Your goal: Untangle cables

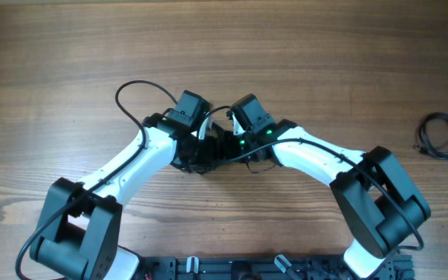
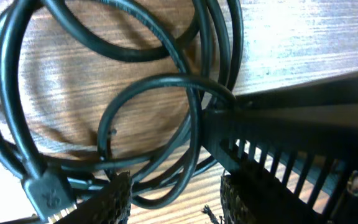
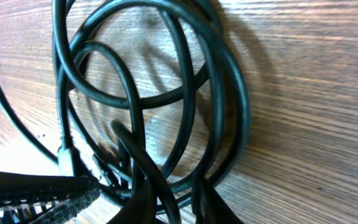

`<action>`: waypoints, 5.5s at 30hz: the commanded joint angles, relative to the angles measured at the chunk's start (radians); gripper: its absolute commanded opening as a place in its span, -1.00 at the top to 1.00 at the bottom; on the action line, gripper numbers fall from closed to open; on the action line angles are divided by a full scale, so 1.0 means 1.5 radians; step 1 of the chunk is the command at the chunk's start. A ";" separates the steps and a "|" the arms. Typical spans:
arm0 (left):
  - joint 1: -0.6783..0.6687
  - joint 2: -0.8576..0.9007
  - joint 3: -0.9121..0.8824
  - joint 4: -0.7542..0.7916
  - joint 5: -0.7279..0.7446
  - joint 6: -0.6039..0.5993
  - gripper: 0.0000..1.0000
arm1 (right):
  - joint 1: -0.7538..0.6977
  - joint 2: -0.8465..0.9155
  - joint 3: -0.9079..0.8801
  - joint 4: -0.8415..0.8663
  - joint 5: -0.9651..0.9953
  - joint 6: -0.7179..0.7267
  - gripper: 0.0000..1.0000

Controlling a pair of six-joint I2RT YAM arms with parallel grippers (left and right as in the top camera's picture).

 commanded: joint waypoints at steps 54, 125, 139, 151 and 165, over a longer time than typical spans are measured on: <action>-0.017 -0.084 -0.058 0.026 0.039 0.107 0.05 | -0.038 0.014 0.006 0.017 -0.239 0.101 0.91; 0.040 -0.091 -0.137 0.095 -0.095 -0.006 0.92 | -0.141 0.014 0.006 0.024 -0.417 -0.013 0.92; 0.098 -0.092 -0.136 0.077 -0.034 0.003 0.92 | -0.239 0.014 0.006 0.021 -0.399 -0.058 0.91; 0.144 -0.145 -0.043 0.078 0.412 -0.042 0.92 | -0.233 0.014 0.006 -0.016 -0.238 -0.093 0.80; 0.343 -0.145 -0.030 0.137 0.709 -0.192 0.92 | -0.255 0.014 0.006 0.059 -0.639 -0.144 -0.65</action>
